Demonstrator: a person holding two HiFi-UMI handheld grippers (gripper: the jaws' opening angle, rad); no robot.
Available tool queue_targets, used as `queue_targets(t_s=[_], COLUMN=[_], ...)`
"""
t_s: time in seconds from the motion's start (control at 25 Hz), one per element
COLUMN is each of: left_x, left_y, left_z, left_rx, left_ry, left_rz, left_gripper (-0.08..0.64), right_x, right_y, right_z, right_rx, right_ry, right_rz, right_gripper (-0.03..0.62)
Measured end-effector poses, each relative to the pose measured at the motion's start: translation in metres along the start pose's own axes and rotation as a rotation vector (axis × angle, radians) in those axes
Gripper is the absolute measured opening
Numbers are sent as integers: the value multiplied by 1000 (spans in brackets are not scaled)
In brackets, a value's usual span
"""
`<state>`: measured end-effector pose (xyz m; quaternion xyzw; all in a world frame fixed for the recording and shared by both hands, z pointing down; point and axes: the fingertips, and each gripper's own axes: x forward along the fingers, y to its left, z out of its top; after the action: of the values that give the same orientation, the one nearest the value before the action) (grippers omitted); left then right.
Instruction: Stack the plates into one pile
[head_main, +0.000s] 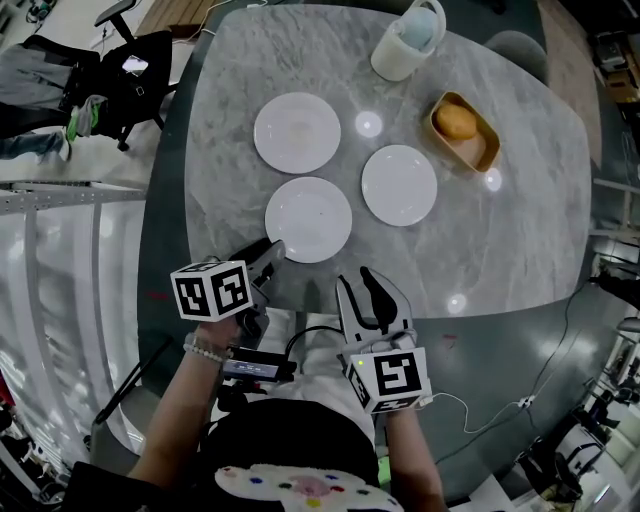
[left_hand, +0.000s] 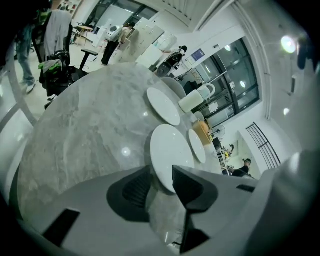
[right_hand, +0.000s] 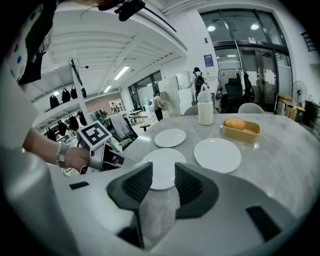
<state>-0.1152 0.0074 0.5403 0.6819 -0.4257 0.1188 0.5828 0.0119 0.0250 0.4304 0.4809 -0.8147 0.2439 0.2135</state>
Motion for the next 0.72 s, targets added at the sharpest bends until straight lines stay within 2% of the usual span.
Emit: queue_targets(t_s=[0.16, 0.24, 0.4, 0.72], left_x=[3, 4, 5, 4], left_y=[-6, -6, -3, -3], left_z=[-4, -5, -5, -2], left_rx=[-123, -154, -171, -146], left_ry=[5, 6, 8, 20], left_rz=[-63, -74, -63, -61], left_gripper=[135, 132, 107, 77], right_x=[1, 2, 4, 11], right_y=[-1, -1, -3, 4], right_z=[-6, -7, -15, -28], right_rx=[22, 28, 63, 139], right_ry=[11, 13, 25, 28], right_rz=[1, 0, 1, 28], right_gripper=[123, 123, 123, 123])
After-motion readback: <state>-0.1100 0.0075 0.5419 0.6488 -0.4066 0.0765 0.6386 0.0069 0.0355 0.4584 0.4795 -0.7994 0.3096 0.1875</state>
